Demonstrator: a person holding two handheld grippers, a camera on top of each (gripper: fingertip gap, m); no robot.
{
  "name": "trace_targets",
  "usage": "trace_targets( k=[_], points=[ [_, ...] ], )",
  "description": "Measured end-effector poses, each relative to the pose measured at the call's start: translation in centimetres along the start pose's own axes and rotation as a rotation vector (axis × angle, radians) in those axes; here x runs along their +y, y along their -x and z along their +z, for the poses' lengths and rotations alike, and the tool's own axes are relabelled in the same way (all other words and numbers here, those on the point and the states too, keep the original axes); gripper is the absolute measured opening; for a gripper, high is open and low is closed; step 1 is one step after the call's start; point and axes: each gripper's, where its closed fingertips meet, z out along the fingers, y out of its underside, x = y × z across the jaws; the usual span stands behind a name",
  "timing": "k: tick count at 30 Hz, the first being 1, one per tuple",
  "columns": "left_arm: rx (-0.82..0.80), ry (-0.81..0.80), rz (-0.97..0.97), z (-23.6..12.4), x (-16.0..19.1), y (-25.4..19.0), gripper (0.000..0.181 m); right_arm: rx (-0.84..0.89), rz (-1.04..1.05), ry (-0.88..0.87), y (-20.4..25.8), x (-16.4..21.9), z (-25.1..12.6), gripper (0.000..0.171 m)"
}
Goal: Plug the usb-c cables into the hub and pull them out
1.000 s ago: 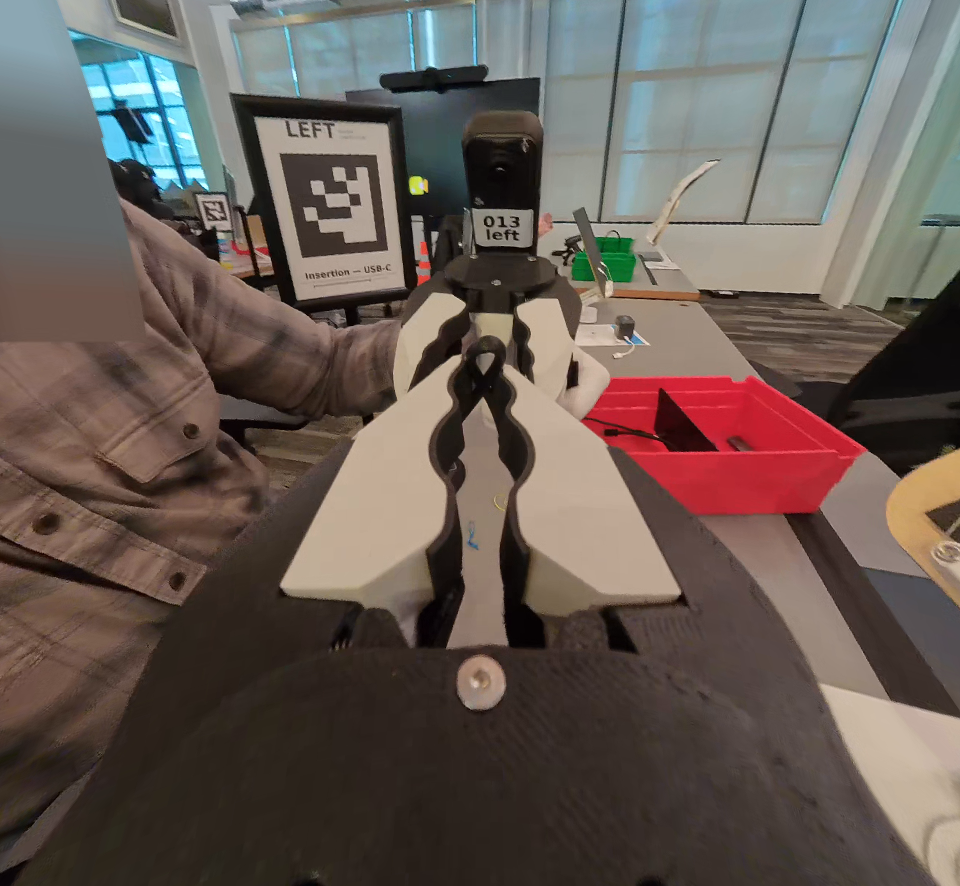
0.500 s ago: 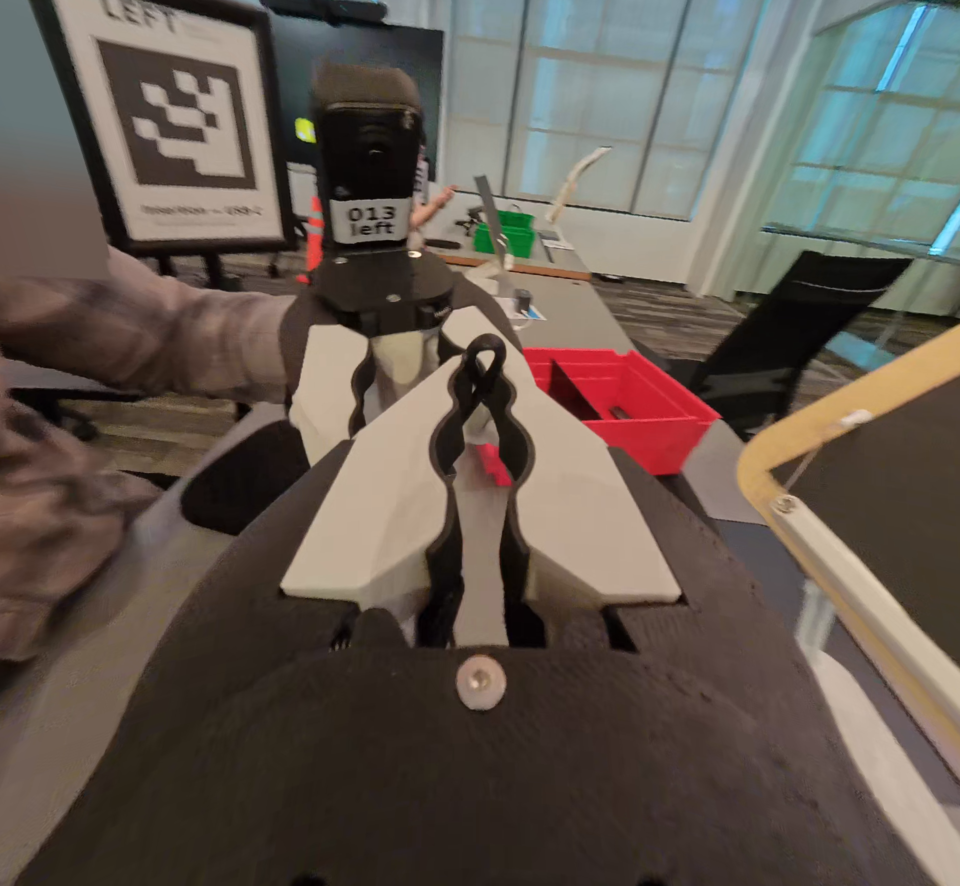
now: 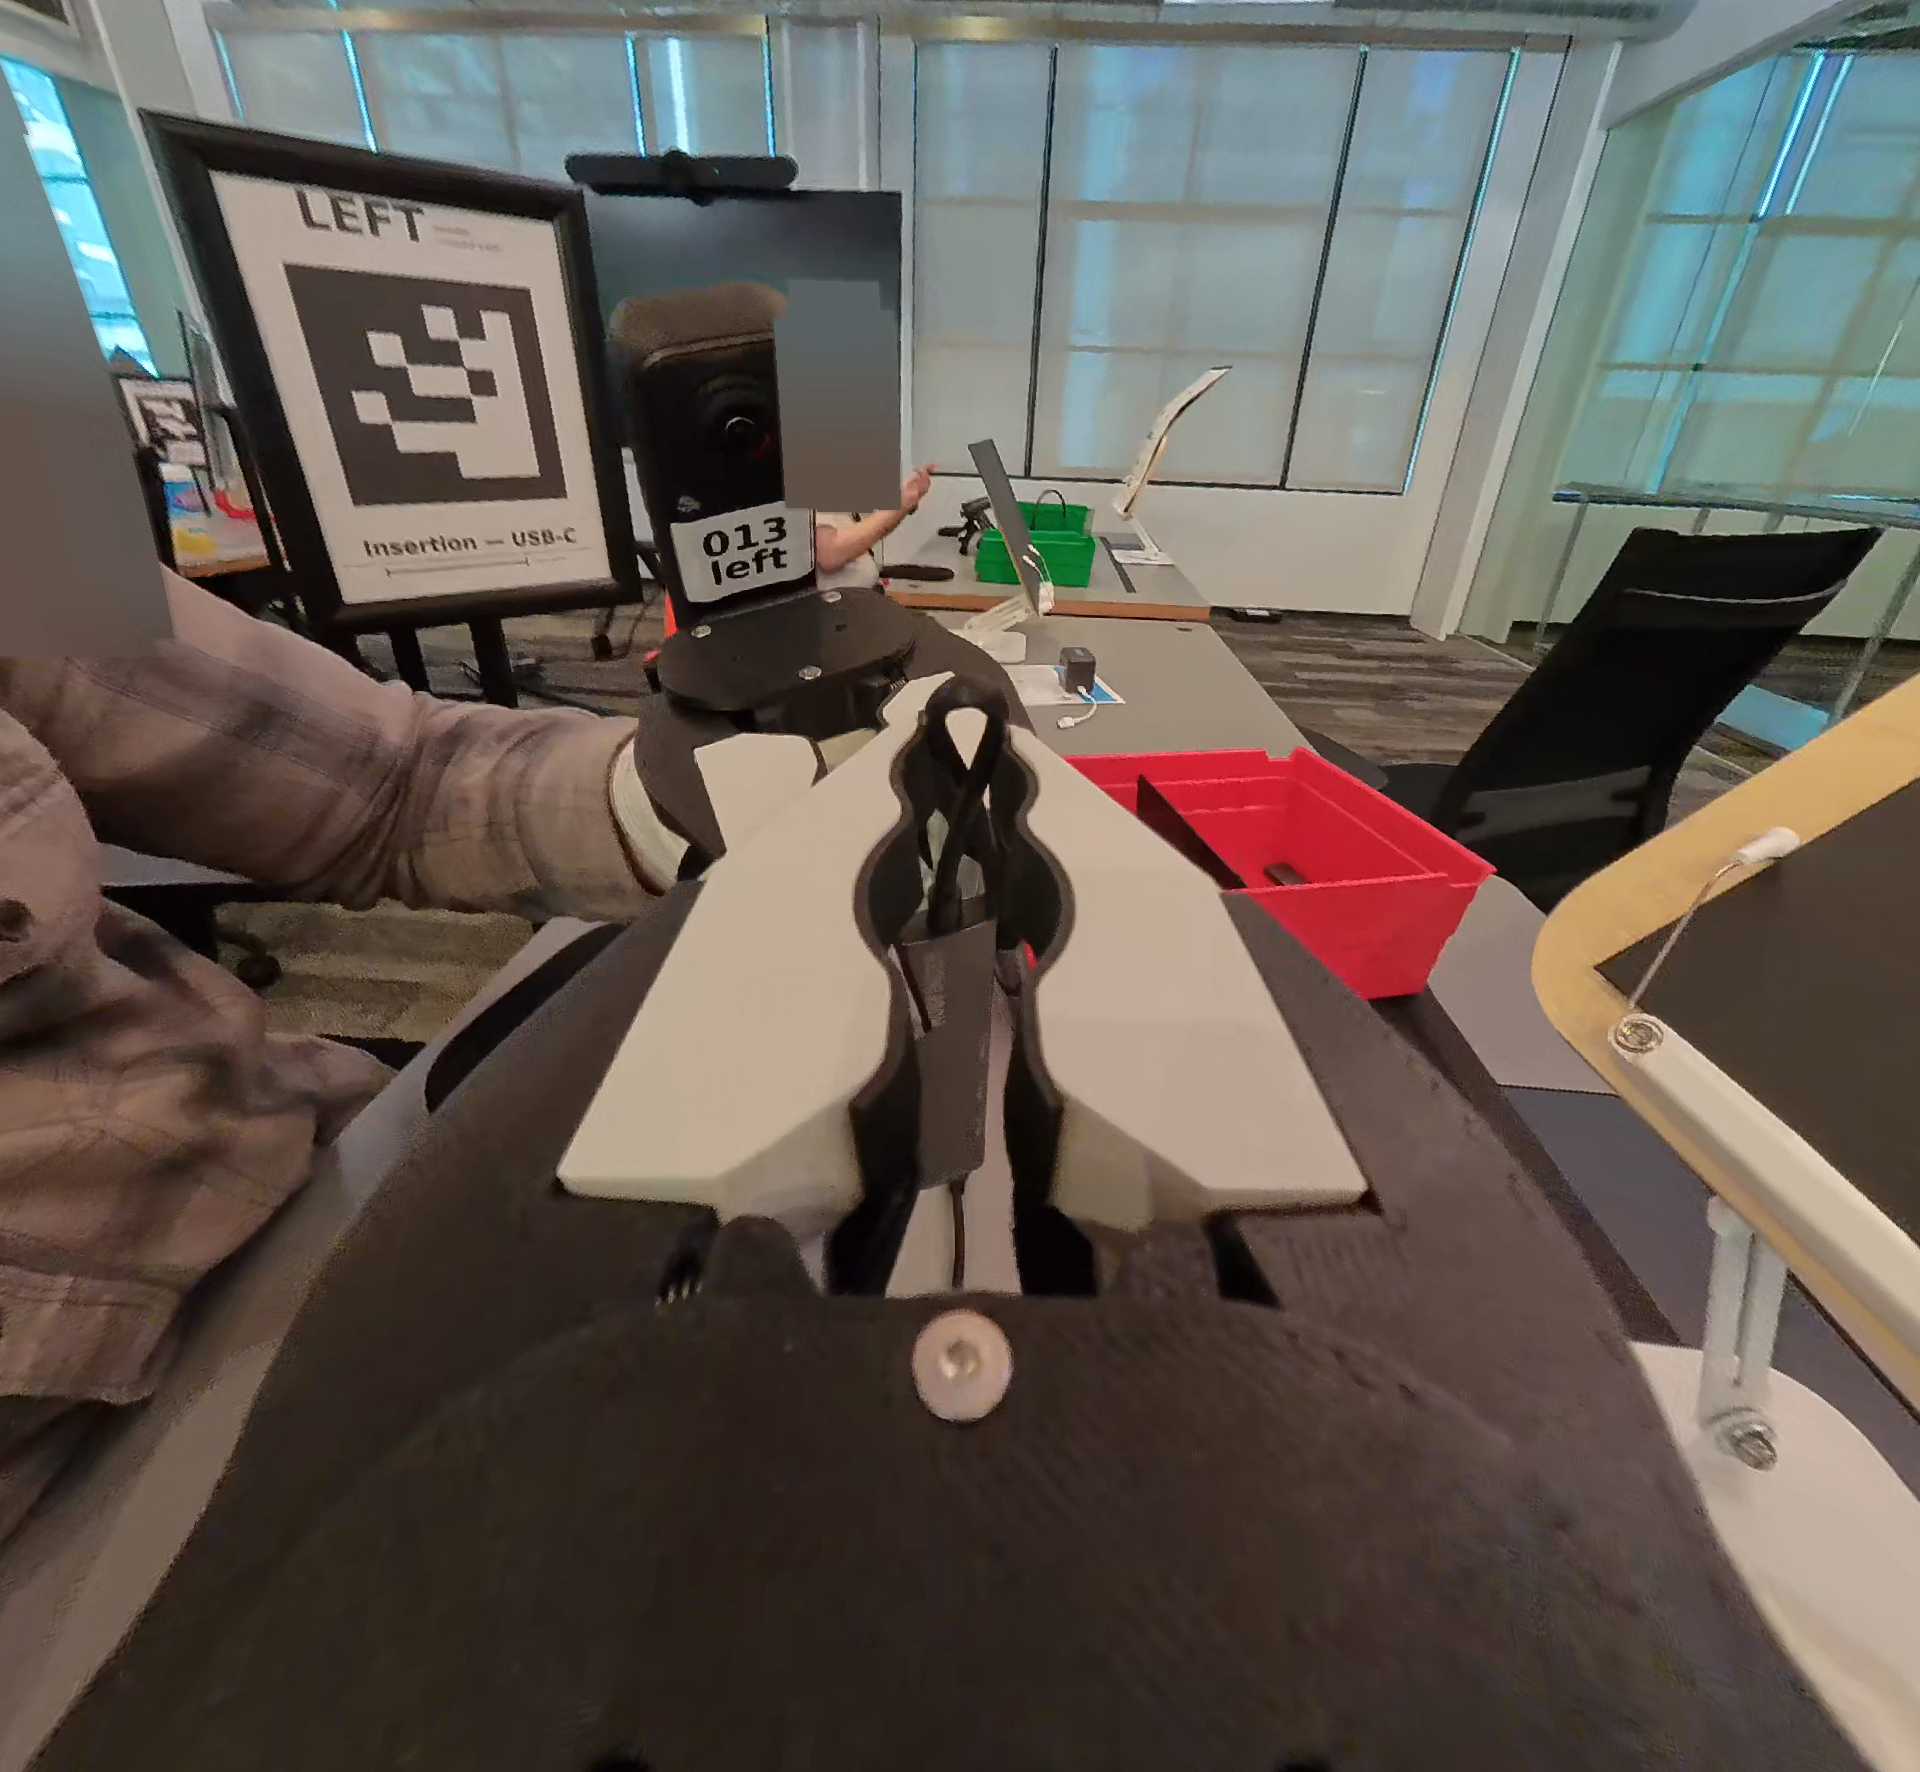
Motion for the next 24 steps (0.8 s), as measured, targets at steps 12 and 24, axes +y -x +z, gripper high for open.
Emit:
trace_targets(
  k=[12,24],
  points=[
    [-0.290,-0.002,0.247,0.0,-0.7,1.5,0.028,0.110,-0.049,0.002,-0.7,-0.4,0.4,0.006],
    [-0.190,0.022,0.330,0.4,-0.7,0.8,0.031,-0.038,-0.019,-0.001,1.9,-1.0,0.8,0.007]
  ],
)
